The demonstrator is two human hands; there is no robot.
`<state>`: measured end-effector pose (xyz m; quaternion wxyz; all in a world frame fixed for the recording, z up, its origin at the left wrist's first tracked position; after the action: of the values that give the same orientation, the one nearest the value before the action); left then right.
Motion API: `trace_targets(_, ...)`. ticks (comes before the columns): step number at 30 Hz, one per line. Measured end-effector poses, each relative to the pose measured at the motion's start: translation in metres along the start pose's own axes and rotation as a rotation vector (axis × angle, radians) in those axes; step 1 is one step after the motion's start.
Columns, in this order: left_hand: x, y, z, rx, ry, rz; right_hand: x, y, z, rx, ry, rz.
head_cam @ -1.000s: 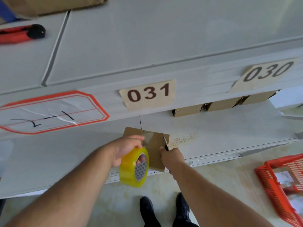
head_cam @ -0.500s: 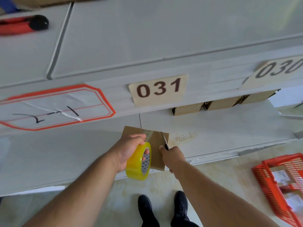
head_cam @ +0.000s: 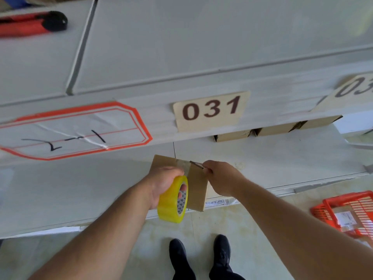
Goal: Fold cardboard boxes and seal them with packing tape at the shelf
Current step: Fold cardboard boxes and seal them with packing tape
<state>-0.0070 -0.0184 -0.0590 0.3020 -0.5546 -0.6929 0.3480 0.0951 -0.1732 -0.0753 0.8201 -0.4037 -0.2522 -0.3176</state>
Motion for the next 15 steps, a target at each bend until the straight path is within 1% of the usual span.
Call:
trace_targets(3,0.001,-0.002,-0.003,-0.012,0.049,-0.012,-0.004,0.010,0.008,0.049,-0.129,0.021)
trace_targets(6,0.004,-0.004,-0.004,-0.029,0.051,-0.030,-0.005,0.015,0.017,0.073,-0.226,0.003)
trace_targets(11,0.006,-0.005,-0.003,-0.033,0.046,-0.041,-0.005,0.017,0.023,0.085,-0.285,-0.032)
trace_targets(15,0.004,-0.006,-0.002,-0.016,0.034,-0.018,-0.004,0.017,0.025,0.078,-0.321,-0.061)
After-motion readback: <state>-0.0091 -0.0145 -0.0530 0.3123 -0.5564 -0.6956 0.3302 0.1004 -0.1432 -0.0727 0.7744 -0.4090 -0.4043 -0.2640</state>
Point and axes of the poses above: each hand's wrist, its own y-axis towards the middle knuckle, its own x-axis out of the back of the hand, z = x × y, the point moved 10 cm from there along y, towards the middle knuckle, and after that the axes turned 2 degrees about y, right-handed, at the moved point
